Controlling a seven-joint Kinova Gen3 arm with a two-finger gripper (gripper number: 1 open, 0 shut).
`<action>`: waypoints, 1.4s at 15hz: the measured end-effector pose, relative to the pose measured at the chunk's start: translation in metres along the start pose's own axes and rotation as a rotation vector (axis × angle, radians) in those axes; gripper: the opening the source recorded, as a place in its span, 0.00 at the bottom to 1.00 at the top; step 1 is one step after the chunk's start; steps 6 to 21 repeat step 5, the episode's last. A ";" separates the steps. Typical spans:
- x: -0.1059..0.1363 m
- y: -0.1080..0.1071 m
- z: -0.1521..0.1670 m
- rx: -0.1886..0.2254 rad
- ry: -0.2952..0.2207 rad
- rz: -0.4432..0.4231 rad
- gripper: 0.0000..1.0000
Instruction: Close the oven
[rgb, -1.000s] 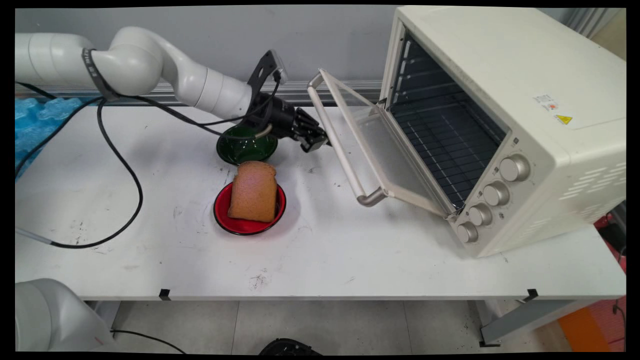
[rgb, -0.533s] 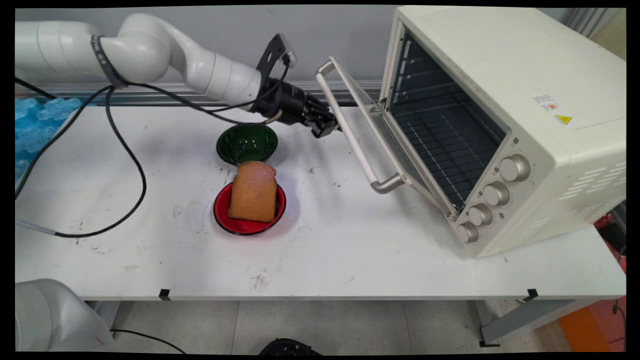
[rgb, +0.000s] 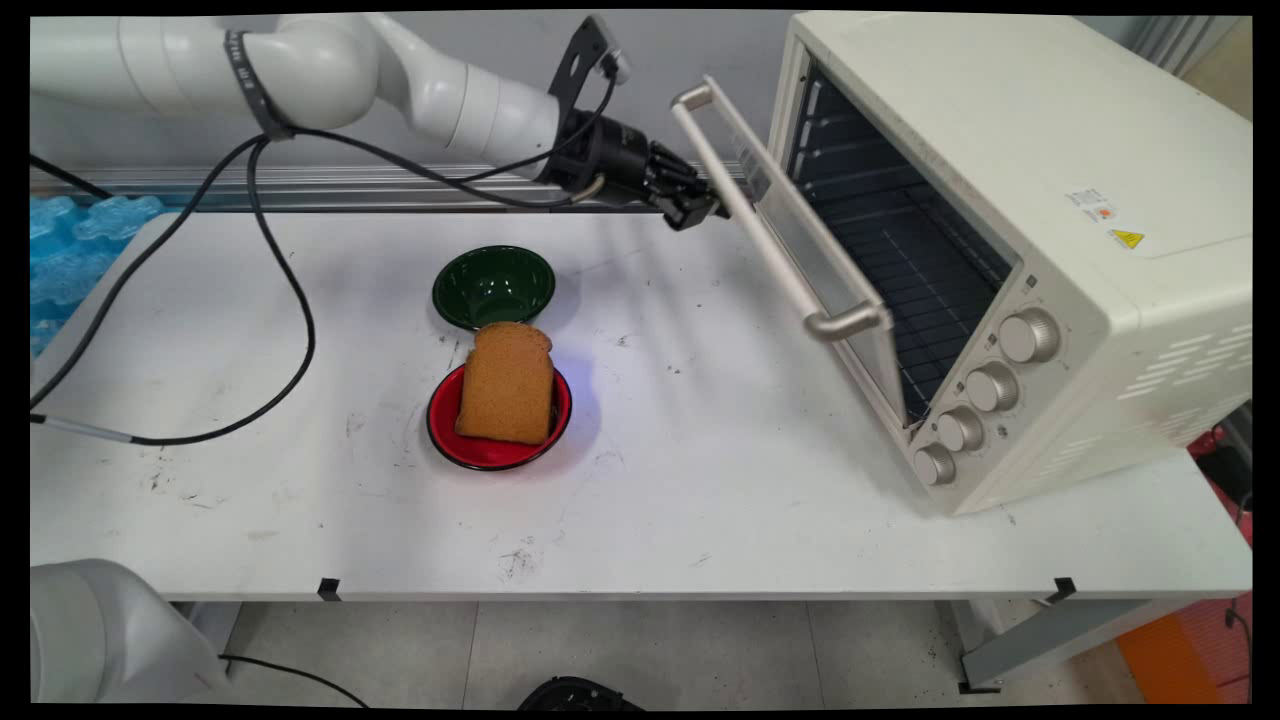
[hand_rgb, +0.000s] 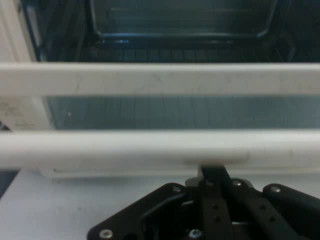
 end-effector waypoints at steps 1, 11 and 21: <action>0.005 -0.001 0.002 -0.001 0.009 0.002 0.00; 0.019 -0.003 0.006 -0.004 0.028 0.000 0.00; 0.019 -0.003 0.006 -0.004 0.028 0.000 0.00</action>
